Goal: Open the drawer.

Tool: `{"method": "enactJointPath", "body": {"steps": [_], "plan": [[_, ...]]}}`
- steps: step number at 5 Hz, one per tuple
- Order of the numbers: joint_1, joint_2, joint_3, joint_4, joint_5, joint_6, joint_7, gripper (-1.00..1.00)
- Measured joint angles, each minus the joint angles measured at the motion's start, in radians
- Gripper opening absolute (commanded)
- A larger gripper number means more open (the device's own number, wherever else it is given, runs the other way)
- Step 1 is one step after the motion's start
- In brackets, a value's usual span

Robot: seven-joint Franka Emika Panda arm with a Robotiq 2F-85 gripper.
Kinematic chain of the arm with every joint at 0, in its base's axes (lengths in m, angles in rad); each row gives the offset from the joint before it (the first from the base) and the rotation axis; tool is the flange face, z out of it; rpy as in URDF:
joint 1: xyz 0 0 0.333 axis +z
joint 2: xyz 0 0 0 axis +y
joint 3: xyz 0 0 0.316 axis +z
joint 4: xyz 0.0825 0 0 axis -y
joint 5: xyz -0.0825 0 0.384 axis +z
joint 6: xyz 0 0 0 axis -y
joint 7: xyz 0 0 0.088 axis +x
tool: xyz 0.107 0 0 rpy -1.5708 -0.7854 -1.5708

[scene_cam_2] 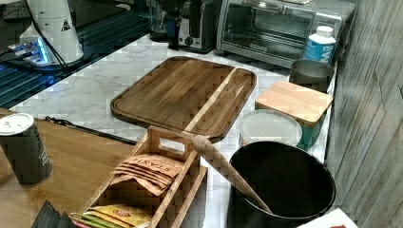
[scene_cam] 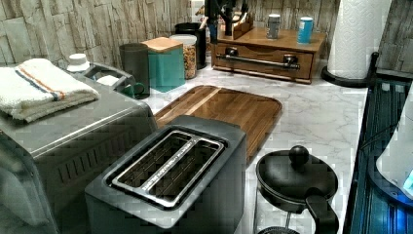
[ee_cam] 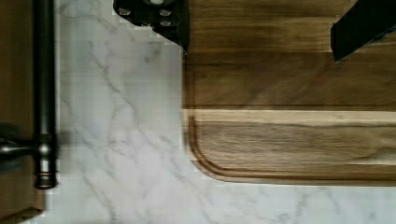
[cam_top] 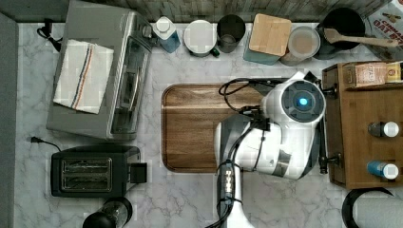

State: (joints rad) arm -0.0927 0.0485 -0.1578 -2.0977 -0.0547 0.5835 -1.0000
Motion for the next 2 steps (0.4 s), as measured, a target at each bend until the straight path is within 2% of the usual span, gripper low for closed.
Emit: {"method": "enactJointPath", "body": {"steps": [1,2], "plan": [[-0.019,0.001,-0.051,-0.002,0.021,0.05,-0.073,1.0],[-0.064,0.012,-0.07,0.0,0.021,0.08,-0.129,1.0]]}}
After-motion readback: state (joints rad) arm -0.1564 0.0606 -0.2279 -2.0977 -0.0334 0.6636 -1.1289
